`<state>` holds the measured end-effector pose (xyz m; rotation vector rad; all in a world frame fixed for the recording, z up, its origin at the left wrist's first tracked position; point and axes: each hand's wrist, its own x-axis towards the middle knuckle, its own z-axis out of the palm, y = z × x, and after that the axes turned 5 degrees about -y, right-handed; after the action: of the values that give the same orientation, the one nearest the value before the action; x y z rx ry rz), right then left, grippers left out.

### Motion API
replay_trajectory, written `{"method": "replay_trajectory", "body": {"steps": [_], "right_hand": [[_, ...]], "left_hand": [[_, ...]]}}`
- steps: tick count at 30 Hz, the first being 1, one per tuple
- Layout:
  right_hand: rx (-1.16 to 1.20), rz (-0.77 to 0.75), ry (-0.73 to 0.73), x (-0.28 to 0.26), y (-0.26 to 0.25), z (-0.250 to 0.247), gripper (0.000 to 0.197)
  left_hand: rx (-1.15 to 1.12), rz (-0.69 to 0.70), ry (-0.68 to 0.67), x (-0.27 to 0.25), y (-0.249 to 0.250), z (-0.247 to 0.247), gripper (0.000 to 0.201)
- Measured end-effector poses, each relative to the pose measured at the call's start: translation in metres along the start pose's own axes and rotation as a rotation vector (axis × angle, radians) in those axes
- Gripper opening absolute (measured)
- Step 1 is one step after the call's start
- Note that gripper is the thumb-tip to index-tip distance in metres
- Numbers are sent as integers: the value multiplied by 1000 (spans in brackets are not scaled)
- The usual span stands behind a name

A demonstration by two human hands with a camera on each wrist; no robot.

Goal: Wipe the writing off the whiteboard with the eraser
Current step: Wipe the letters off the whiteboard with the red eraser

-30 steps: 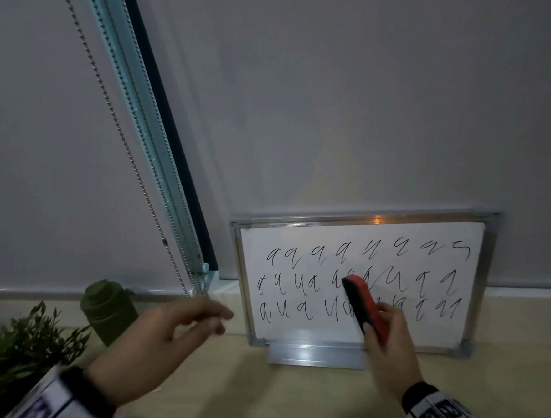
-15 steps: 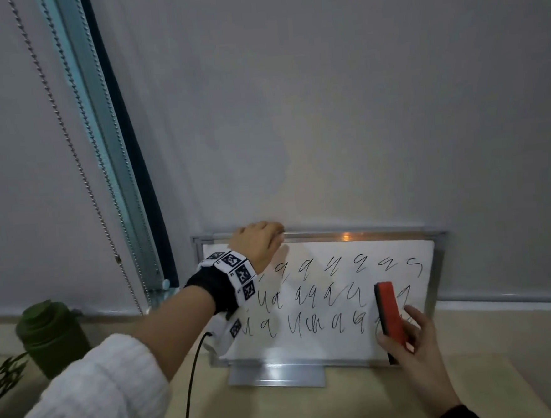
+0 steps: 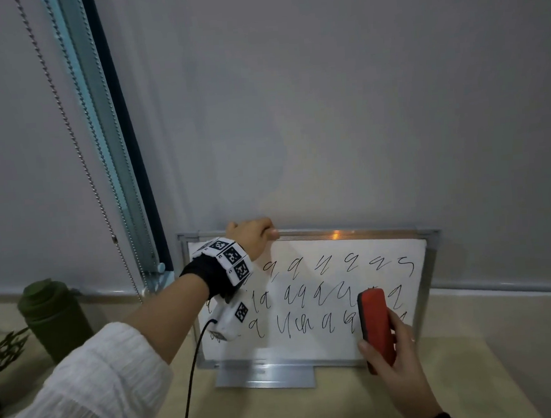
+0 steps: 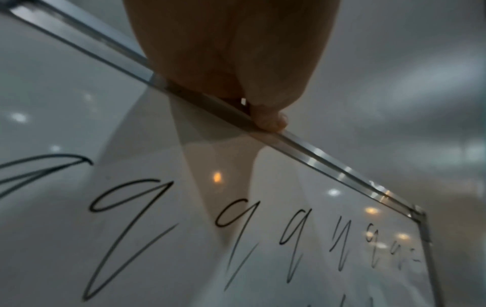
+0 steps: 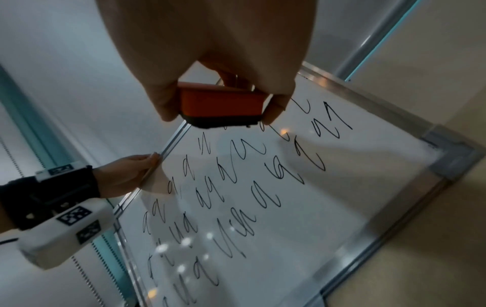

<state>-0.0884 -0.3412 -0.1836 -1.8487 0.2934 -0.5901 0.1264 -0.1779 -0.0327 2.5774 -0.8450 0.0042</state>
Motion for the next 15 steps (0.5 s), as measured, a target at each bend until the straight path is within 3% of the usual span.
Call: {"method": "replay_trajectory", "body": {"steps": [5,9,12,15], "right_hand": [[-95,-65,11,-17,-8,-9,72],[-436,-125,20,-21,-7,-3,89],[-782,-280,-4,-25,-3,8,72],[-956,-481,37,-26,-1,18,59]], "left_hand": [[-16,-23,-61,-23,5,11,24],[-54,-3,-34,-42,15,18,23],[-63,10,-1,-52,20,22,23],[-52,15,35,-60,23,26,25]]}}
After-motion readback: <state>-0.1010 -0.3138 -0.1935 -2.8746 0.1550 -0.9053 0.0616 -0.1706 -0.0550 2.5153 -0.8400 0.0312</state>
